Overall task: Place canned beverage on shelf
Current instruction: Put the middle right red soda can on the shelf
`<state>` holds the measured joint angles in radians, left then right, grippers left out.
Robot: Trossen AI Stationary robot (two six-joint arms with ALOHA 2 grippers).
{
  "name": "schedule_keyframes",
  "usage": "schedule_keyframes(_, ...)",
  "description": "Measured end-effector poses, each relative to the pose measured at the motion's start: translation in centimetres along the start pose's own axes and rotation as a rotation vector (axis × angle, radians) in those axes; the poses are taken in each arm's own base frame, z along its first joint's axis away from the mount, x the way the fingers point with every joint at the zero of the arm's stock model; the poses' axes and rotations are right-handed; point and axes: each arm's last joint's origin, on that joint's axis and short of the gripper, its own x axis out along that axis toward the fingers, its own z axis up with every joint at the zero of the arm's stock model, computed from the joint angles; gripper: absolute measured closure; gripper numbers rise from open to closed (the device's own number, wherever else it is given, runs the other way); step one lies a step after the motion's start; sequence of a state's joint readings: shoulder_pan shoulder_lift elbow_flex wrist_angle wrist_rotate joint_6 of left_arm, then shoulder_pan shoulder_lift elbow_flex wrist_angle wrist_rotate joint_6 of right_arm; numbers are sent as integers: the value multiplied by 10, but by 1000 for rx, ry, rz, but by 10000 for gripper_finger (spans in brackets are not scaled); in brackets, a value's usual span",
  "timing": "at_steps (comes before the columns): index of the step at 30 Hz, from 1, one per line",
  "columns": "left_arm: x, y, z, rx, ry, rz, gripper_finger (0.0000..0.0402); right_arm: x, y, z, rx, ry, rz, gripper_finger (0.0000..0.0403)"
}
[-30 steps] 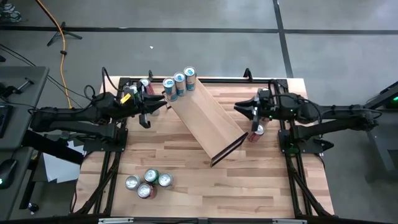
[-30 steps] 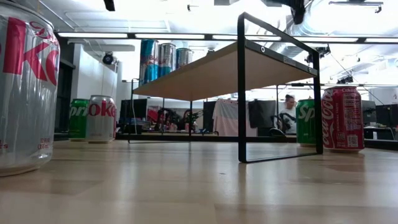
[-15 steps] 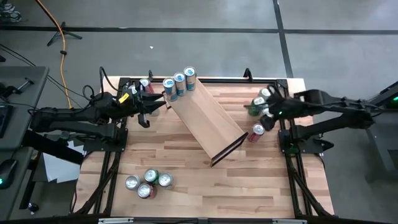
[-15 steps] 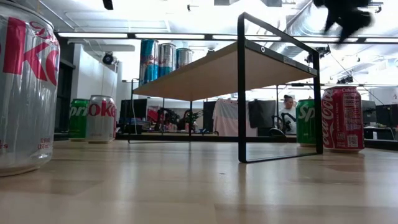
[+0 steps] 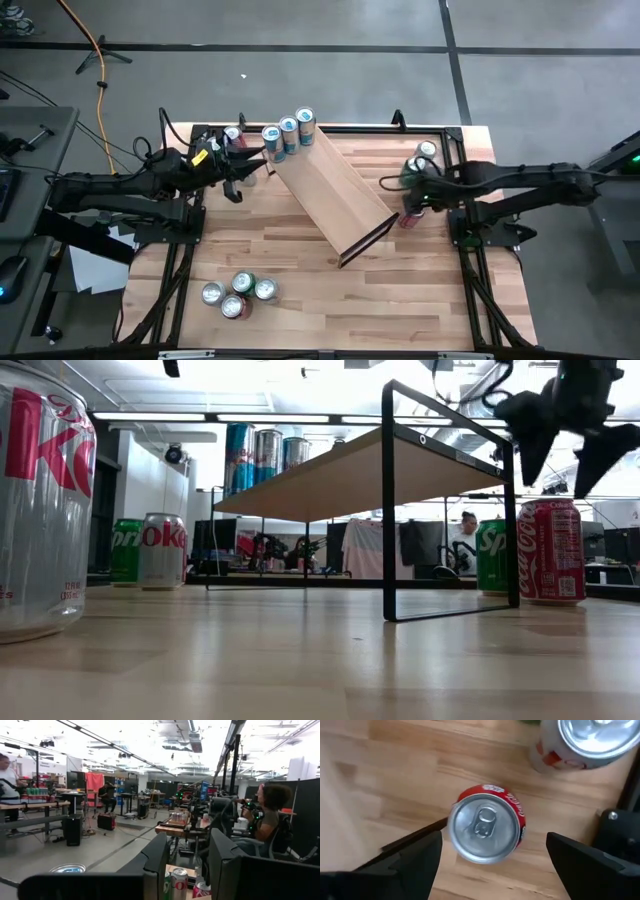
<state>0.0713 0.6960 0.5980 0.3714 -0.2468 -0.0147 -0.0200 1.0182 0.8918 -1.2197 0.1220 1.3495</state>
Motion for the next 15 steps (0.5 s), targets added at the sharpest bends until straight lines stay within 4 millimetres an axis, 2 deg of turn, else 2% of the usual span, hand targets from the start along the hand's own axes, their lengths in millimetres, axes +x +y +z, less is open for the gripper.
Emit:
schedule_keyframes(8, 0, 0, 0, 0, 0, 3, 344, 19, 19, 3, 19, -25, -16, 59)
schedule_keyframes(15, 0, 0, 0, 0, 0, 4, 343, 36, 29, 2, -31, 23, -98, 60)
